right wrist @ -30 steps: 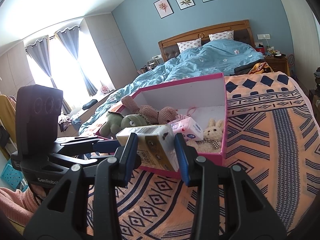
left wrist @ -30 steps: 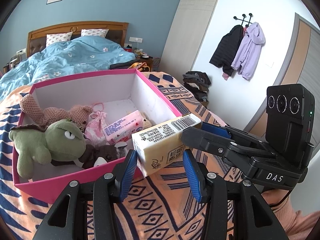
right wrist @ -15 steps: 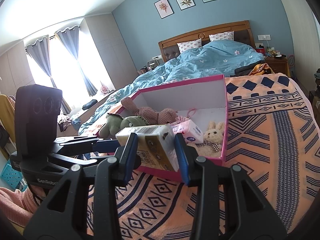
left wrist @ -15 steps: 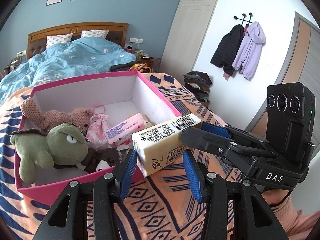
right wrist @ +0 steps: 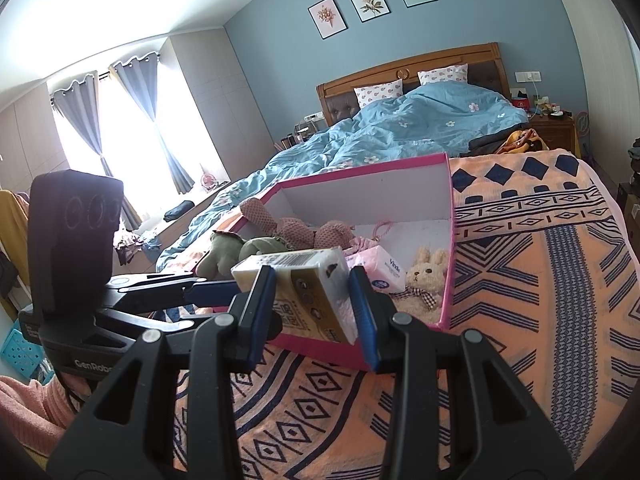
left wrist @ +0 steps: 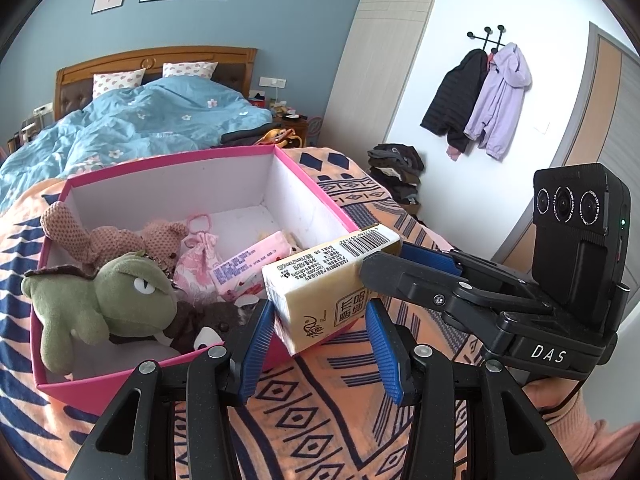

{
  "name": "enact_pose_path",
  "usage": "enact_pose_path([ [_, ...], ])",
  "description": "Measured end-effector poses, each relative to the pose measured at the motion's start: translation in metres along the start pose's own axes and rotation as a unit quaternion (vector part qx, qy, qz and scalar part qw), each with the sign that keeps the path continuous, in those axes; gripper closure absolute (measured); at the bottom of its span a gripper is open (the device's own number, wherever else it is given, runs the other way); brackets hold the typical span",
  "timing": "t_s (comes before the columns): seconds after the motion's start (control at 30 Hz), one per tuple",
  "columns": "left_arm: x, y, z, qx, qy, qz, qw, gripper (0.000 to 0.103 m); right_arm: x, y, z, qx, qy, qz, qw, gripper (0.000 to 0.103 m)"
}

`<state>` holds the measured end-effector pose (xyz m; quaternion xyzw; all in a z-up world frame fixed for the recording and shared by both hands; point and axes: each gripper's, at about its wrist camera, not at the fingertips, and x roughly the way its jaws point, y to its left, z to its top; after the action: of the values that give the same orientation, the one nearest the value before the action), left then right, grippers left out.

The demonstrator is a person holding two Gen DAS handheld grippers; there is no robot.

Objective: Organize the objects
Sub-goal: 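Lower the beige tissue pack into the magenta box with the right gripper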

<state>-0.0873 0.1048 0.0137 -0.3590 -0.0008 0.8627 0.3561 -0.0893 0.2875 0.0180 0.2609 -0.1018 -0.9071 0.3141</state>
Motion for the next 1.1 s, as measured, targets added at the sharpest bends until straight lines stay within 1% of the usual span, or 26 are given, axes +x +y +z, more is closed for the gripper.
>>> enact_pose_path([
  [0.47, -0.001, -0.002, 0.009, 0.004, -0.004, 0.005, 1.0, 0.055, 0.002, -0.002, 0.004, 0.001, -0.003, 0.0, 1.0, 0.062],
  [0.77, -0.001, -0.002, 0.01, 0.004, -0.004, 0.005, 1.0, 0.055, 0.003, -0.003, 0.006, 0.002, -0.004, 0.001, 1.0, 0.062],
  [1.1, 0.002, 0.007, 0.017, 0.0, -0.002, 0.01, 0.9999, 0.055, 0.01, -0.002, 0.008, 0.0, -0.006, 0.002, 1.0, 0.062],
])
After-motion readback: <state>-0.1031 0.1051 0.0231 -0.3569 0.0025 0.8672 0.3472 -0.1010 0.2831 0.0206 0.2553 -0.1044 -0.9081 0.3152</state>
